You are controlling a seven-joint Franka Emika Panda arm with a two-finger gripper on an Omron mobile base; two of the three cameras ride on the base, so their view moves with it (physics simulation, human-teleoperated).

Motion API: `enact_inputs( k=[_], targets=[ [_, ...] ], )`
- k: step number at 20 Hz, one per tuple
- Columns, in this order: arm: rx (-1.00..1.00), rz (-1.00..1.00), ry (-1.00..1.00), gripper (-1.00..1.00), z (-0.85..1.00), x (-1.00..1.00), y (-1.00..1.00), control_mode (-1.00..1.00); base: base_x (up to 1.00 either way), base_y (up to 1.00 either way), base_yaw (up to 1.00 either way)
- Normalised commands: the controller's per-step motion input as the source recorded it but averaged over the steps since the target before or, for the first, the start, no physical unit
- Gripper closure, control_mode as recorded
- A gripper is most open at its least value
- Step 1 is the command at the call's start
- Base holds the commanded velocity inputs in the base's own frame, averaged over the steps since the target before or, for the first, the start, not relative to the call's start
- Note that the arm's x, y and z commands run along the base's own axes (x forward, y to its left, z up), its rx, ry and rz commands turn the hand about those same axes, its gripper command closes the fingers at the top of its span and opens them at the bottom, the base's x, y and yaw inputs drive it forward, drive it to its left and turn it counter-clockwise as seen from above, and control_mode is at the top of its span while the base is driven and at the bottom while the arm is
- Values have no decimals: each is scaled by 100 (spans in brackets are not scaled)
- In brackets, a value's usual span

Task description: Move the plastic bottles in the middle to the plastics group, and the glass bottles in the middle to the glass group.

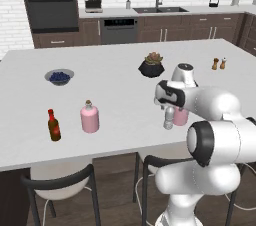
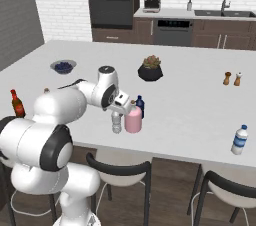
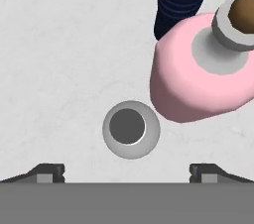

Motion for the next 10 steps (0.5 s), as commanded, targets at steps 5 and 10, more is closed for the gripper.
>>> enact_inputs(
  k=[5, 10],
  targets=[
    [0, 0, 0, -100, -1, 3, -1, -100, 0, 0, 0],
    [0, 0, 0, -100, -3, 0, 0, -100, 0, 0, 0]
  ],
)
